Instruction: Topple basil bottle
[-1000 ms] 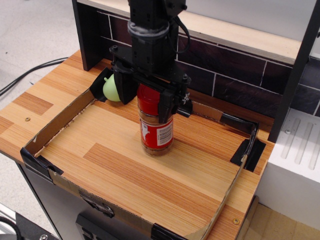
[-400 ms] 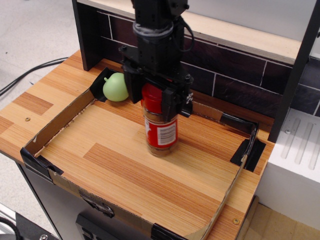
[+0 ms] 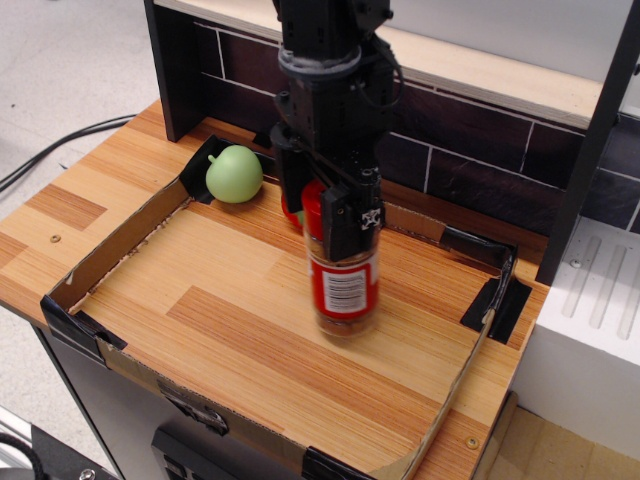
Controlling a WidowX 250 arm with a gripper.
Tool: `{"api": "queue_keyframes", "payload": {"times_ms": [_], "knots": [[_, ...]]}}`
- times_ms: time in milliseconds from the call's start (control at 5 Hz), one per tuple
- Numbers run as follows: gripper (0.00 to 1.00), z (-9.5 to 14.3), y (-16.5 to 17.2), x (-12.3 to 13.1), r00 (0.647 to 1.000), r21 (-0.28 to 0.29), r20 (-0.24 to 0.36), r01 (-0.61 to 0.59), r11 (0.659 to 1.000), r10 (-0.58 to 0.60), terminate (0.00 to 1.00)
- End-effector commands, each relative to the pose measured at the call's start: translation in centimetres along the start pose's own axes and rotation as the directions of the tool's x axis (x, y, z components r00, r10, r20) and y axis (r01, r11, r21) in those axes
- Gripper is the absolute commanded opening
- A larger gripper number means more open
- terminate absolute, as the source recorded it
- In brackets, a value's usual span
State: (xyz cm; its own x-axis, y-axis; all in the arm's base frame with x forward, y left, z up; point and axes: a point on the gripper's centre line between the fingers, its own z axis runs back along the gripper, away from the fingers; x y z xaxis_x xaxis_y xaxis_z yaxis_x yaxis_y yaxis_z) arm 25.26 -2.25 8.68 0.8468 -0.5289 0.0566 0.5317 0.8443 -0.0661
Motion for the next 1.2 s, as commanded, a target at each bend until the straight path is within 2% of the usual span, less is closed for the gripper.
{"api": "queue_keyframes", "payload": {"times_ms": [0,200,600,1000], "knots": [[0.0,2.3,-1.7,1.4,0.962,-0.024,0.249,0.12,0.993,-0.11,0.0],[0.0,1.4,-2.0,2.2,0.934,-0.067,0.34,0.137,0.988,-0.107,0.0],[0.0,-0.8,-2.4,2.7,0.915,-0.091,0.401,0.077,0.993,-0.034,0.0],[0.0,-1.5,-1.8,2.2,0.943,-0.063,0.334,0.023,0.998,-0.001,0.0]]}}
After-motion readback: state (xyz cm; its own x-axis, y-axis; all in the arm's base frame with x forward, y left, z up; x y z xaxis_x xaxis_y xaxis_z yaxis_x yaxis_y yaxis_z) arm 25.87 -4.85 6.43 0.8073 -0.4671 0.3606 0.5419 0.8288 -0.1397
